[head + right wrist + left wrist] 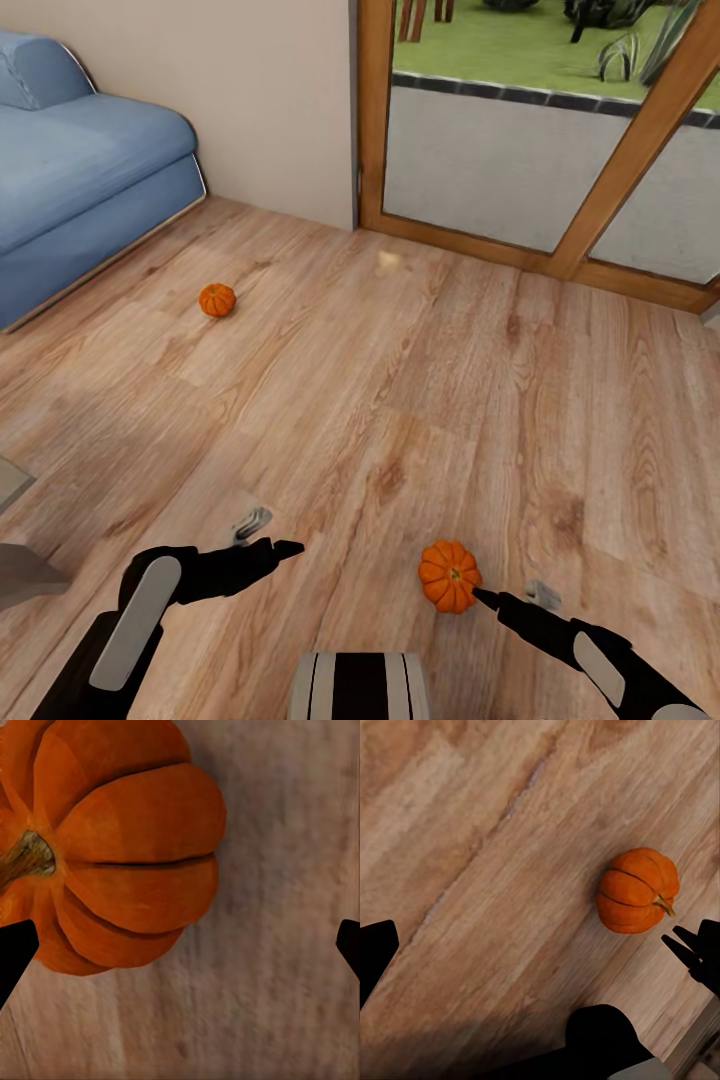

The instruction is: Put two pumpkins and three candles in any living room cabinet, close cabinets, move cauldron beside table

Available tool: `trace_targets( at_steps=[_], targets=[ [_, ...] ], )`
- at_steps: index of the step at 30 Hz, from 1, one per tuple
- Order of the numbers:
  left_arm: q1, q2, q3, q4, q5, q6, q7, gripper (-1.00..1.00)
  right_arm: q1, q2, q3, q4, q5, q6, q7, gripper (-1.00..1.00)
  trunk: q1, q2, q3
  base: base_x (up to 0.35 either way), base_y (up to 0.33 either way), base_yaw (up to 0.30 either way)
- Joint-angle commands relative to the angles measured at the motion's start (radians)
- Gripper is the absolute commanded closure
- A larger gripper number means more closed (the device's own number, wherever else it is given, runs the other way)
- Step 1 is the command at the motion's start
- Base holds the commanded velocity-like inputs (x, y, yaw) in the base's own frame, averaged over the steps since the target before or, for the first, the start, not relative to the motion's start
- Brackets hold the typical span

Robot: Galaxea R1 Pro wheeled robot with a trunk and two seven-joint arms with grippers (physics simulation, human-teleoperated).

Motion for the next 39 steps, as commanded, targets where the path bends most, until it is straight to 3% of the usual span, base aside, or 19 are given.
trace_targets(
  at_steps=[1, 29, 39],
  targets=[
    [0.0, 0.001, -0.003, -0.001, 0.01, 0.001, 0.01, -1.0, 0.0, 0.0, 0.004, -0.001, -0.008, 0.005, 0.0, -1.0, 0.0, 0.0, -0.001, 0.0, 0.0, 0.0],
    [0.0, 0.001, -0.007, -0.001, 0.01, 0.0, 0.009, -1.0, 0.0, 0.003, 0.003, -0.001, -0.008, 0.003, 0.0, -1.0, 0.0, 0.0, -0.001, 0.046, 0.026, 0.0],
    [0.0, 0.001, -0.005, -0.001, 0.01, 0.0, 0.009, -1.0, 0.0, 0.003, 0.003, -0.001, -0.008, -0.013, 0.002, -1.0, 0.004, -0.003, -0.039, 0.0, 0.0, 0.0]
  ],
)
